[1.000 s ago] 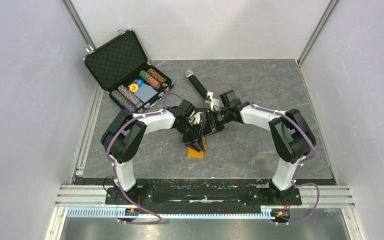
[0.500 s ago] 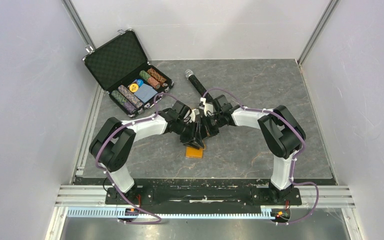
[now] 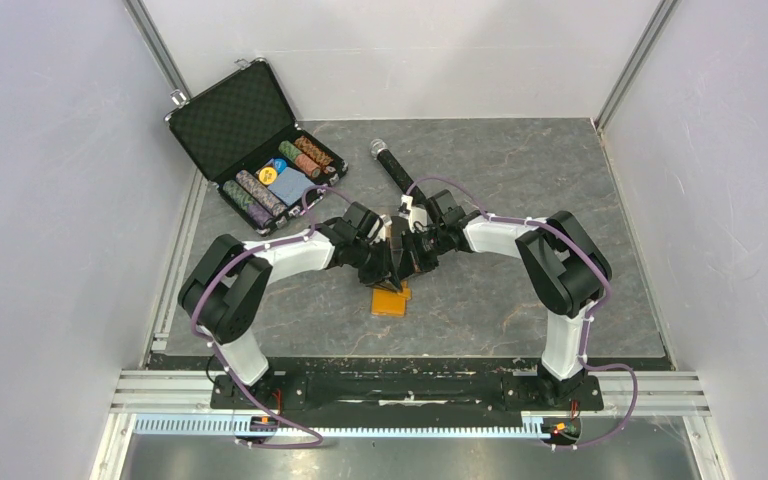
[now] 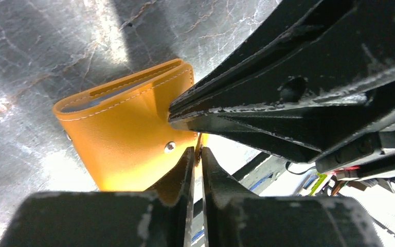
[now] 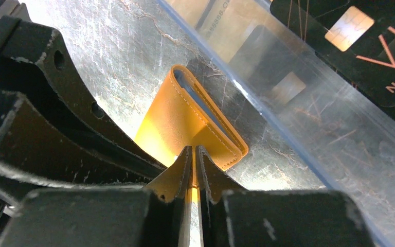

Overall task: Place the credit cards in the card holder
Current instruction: Close the card holder at the center of the board.

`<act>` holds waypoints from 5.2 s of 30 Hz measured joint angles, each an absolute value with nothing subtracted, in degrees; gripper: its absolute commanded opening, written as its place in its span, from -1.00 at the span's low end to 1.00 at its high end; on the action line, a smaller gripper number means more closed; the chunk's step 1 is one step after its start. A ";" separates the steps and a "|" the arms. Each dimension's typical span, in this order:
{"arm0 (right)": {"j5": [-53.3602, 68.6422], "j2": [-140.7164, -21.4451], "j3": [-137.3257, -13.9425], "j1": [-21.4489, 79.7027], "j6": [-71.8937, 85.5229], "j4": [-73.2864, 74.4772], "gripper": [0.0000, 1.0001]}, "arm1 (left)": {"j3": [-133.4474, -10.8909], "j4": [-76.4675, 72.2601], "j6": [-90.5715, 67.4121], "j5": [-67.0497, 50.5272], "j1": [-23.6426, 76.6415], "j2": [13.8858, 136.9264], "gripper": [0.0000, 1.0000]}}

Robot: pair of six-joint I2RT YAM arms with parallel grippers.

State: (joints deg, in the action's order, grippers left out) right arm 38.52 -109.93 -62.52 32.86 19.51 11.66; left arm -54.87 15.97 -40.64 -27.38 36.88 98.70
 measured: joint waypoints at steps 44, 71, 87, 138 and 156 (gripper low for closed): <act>38.65 -109.43 -61.89 32.84 19.55 11.14 -0.93 | -58.33 25.06 -38.33 -17.78 38.33 98.96 -0.96; 37.95 -106.72 -58.63 35.16 19.35 14.63 -1.00 | -62.30 29.26 -35.09 -12.84 40.32 100.64 -0.25; 36.99 -106.98 -59.79 35.42 19.31 16.60 -1.00 | -62.08 30.02 -33.56 -11.81 40.27 100.01 -0.66; 26.33 -108.92 -64.84 39.99 18.63 20.27 -1.00 | -60.47 27.94 -38.50 -14.55 38.76 101.65 -0.79; 22.85 -105.36 -63.22 41.89 12.62 18.87 -1.00 | -51.62 15.62 -41.45 -20.10 36.49 97.32 -0.53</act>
State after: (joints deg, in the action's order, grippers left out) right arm 22.85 -105.36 -63.22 41.89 12.62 18.87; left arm -51.62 15.62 -41.45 -20.10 36.49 97.32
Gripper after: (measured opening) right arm 0.003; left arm 0.228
